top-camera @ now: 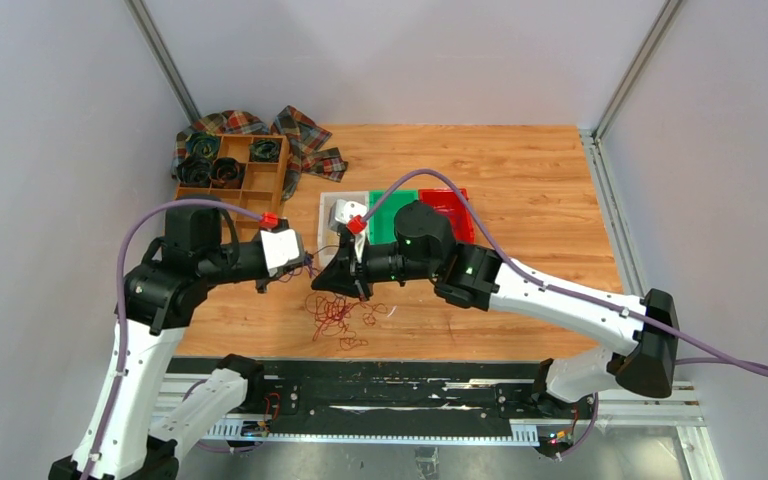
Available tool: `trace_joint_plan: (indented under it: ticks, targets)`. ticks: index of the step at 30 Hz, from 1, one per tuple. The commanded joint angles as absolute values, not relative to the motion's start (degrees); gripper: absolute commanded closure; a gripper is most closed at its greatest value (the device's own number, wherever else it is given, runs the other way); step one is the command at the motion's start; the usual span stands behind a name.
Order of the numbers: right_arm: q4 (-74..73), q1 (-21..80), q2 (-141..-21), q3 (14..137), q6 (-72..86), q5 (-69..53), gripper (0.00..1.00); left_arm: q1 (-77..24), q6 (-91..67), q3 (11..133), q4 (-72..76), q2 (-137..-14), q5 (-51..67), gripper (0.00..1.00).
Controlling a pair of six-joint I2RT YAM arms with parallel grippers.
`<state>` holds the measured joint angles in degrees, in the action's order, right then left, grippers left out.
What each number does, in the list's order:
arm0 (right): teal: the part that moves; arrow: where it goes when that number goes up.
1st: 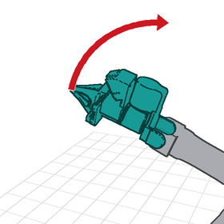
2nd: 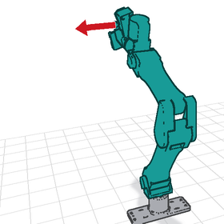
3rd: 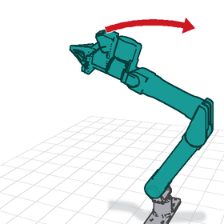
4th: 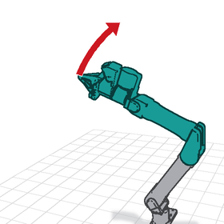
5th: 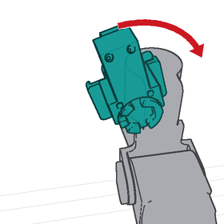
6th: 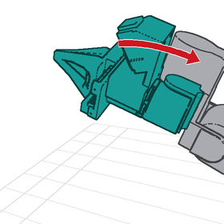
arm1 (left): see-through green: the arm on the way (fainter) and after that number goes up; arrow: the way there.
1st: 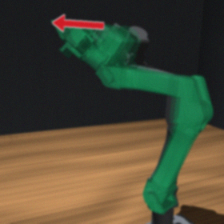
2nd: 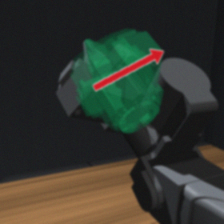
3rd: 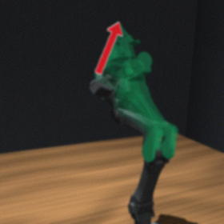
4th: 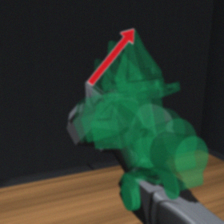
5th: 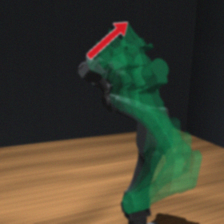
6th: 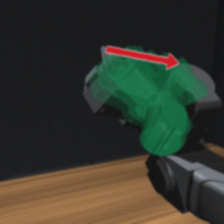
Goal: Untangle the cables
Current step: Untie the cable.
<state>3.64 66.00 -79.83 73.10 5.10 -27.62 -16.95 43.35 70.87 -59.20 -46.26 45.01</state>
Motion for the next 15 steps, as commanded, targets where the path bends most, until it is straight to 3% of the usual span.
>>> trace_joint_plan:
  ticks: [1, 8, 11, 15]
  targets:
    - [3.8, 66.6, -77.3, 71.3, 5.9, -26.9, 0.99, -16.9, 45.0, 74.4, -57.2, -46.1, 41.2, 0.99]
    - [8.9, 66.5, -75.2, 66.6, 9.5, -20.1, 0.93, -16.9, 40.9, 74.7, -46.9, -44.3, 36.1, 0.99]
    - [12.9, 66.1, -74.2, 63.8, 12.1, -17.2, 0.85, -16.9, 40.0, 76.4, -45.2, -45.1, 35.8, 0.99]
    - [16.5, 65.5, -73.8, 61.3, 14.6, -15.6, 0.68, -16.9, 40.0, 78.7, -45.0, -46.0, 35.7, 0.99]
